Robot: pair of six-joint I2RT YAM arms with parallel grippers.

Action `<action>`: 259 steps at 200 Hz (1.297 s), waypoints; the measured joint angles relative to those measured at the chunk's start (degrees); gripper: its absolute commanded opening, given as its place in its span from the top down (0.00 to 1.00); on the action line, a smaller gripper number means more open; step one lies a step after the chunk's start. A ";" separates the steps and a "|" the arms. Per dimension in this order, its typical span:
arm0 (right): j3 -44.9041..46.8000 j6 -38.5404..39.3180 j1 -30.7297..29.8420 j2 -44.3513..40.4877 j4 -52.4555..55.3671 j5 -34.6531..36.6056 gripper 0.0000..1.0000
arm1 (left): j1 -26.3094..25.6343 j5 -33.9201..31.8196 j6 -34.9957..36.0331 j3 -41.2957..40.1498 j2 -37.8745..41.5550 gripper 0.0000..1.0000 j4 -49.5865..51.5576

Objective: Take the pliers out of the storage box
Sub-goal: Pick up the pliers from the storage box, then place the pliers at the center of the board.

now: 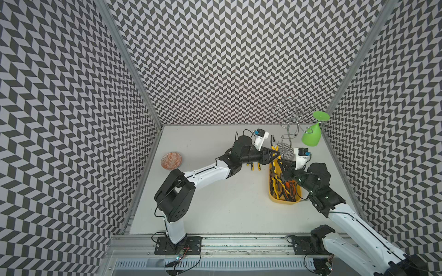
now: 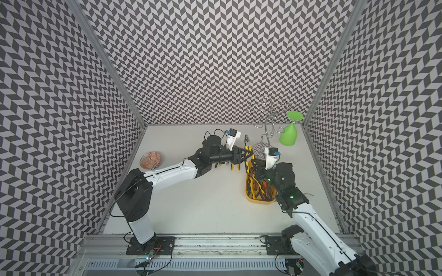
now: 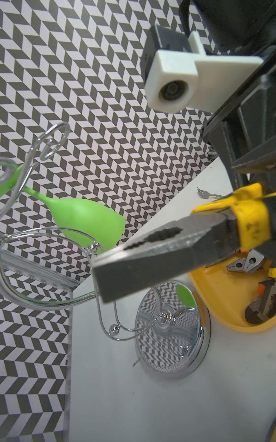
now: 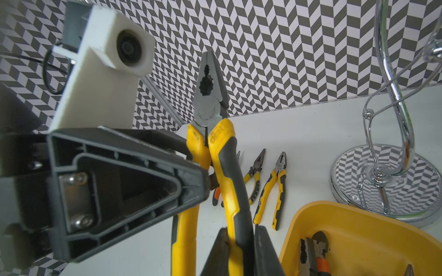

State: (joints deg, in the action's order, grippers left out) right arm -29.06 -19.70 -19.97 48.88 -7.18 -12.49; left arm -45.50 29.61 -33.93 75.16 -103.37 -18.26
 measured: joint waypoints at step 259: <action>-1.97 14.16 -13.57 1.09 -4.83 -1.62 0.01 | 17.16 15.80 13.33 -0.98 0.00 1.00 25.97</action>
State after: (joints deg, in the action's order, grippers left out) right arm -31.03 -5.54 -33.54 49.98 -12.01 -14.11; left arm -28.34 45.41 -20.60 74.17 -103.37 7.70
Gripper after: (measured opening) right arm 0.994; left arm 0.218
